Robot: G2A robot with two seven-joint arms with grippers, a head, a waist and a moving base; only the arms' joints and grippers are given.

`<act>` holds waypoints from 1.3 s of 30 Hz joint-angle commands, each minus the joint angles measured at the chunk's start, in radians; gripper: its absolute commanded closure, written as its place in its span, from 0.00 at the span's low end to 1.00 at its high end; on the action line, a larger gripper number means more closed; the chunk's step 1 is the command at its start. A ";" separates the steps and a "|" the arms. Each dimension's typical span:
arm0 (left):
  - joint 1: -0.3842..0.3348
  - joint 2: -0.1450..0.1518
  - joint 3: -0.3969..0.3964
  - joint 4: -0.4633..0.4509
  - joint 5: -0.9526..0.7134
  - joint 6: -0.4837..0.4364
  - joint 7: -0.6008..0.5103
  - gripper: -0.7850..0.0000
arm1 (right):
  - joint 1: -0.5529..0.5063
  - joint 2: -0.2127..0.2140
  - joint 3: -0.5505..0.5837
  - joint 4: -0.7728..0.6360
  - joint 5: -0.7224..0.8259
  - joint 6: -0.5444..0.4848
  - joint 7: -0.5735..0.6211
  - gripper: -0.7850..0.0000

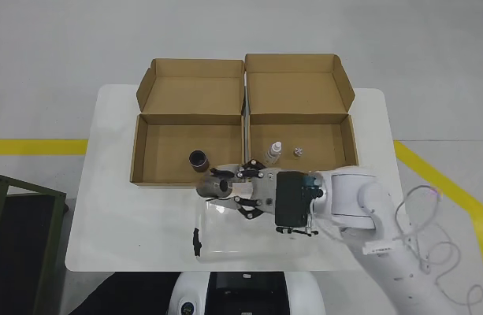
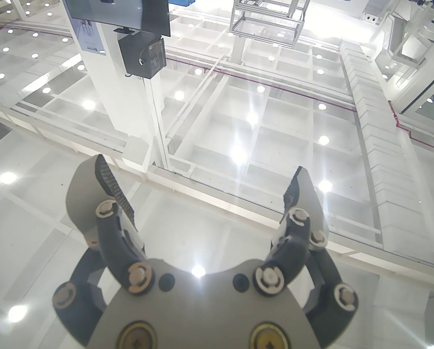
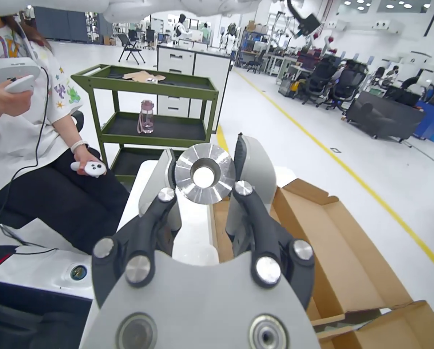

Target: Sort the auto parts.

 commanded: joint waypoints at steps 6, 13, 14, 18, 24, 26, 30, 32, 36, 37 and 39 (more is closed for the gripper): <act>0.000 0.000 0.000 0.000 0.000 0.000 0.000 0.00 | -0.026 0.008 0.080 -0.064 0.021 0.025 -0.057 1.00; 0.000 0.000 0.000 0.000 0.000 0.000 0.000 0.00 | -0.037 0.010 0.120 -0.100 0.002 0.045 -0.127 1.00; 0.000 0.000 0.000 0.000 0.000 0.000 0.000 0.00 | -0.035 0.010 0.125 -0.102 -0.004 0.045 -0.140 1.00; 0.000 0.000 0.000 0.000 0.000 0.000 0.000 0.00 | -0.037 0.009 0.130 -0.103 -0.028 0.052 -0.179 1.00; 0.000 0.000 0.000 0.000 0.000 0.000 0.000 0.00 | -0.040 0.010 0.110 -0.090 -0.064 0.056 -0.150 1.00; 0.000 0.000 0.000 0.000 0.000 0.000 0.000 0.00 | -0.035 0.009 0.091 -0.077 -0.072 0.053 -0.129 1.00; 0.000 0.000 0.000 0.000 0.000 0.000 0.000 0.00 | -0.006 0.005 0.041 -0.030 -0.093 0.037 -0.103 1.00; 0.000 0.000 0.000 0.000 0.000 0.000 0.000 0.00 | 0.007 0.003 0.016 -0.002 -0.103 0.035 -0.084 1.00; 0.000 0.000 0.000 0.000 0.000 0.000 0.000 0.00 | 0.044 -0.005 -0.038 0.068 -0.139 0.059 -0.041 1.00; 0.000 0.000 0.000 0.000 0.000 0.000 0.000 0.00 | 0.052 -0.007 -0.051 0.084 -0.147 0.069 -0.030 1.00; 0.000 0.000 0.000 0.000 0.000 0.000 0.000 0.00 | 0.069 -0.011 -0.075 0.110 -0.169 0.088 0.000 1.00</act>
